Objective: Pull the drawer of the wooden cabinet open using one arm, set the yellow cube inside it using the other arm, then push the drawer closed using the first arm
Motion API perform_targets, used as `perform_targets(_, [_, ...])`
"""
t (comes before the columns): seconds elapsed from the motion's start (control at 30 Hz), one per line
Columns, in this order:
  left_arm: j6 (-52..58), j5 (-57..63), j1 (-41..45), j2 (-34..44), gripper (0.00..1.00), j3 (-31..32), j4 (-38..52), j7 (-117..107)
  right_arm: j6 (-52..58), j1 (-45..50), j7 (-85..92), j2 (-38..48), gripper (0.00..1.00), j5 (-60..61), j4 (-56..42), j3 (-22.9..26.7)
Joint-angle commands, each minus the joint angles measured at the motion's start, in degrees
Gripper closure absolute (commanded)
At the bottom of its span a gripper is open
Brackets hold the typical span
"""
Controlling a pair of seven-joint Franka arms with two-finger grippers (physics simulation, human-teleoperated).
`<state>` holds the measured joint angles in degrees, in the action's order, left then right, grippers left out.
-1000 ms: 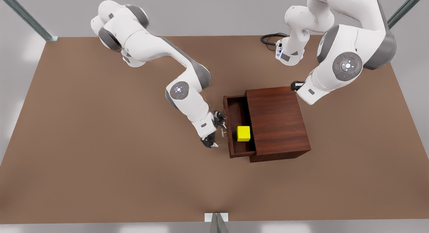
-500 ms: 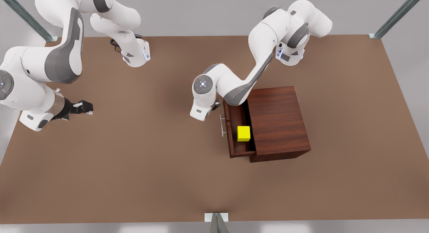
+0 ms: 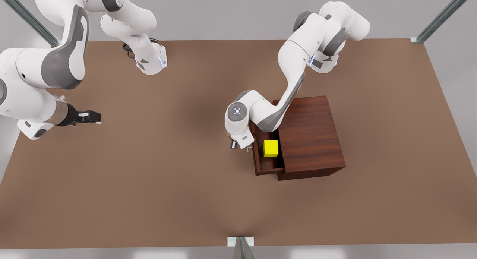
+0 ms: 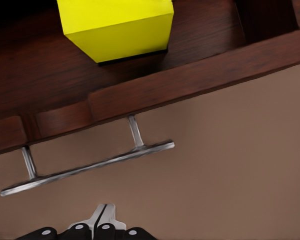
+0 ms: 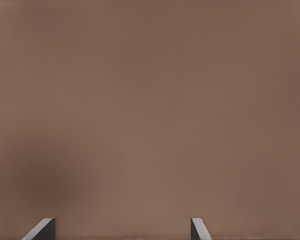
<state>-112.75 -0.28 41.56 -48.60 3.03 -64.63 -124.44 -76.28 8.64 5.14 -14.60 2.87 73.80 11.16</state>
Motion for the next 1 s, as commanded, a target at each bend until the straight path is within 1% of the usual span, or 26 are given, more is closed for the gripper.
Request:
perform_targets(0.0, [2.1,-0.2,-0.7,0.5,0.79,0.0,-0.2,-37.2,-0.8,0.0,-6.7,0.5,0.0,0.4,0.7,0.0])
perform_targets(0.13, [2.9,-0.2,-3.0,1.2,0.79,0.0,-0.9,-37.7,-0.6,0.0,-6.8,0.3,0.0,0.4,0.9,0.0])
perform_targets(0.33, [6.8,0.1,-3.9,2.3,0.79,0.0,-3.0,-33.8,-0.2,0.1,-6.7,0.2,0.0,0.4,1.3,0.0])
perform_targets(0.67, [9.8,0.5,-10.0,5.9,0.79,0.3,-7.1,-24.2,-0.2,0.2,-6.5,-0.1,0.0,0.1,1.3,-0.2])
perform_targets(0.97, [11.8,1.6,-12.0,6.9,0.79,0.4,-7.2,-22.1,-0.2,0.6,-6.5,-0.2,0.0,0.1,1.7,-0.2])
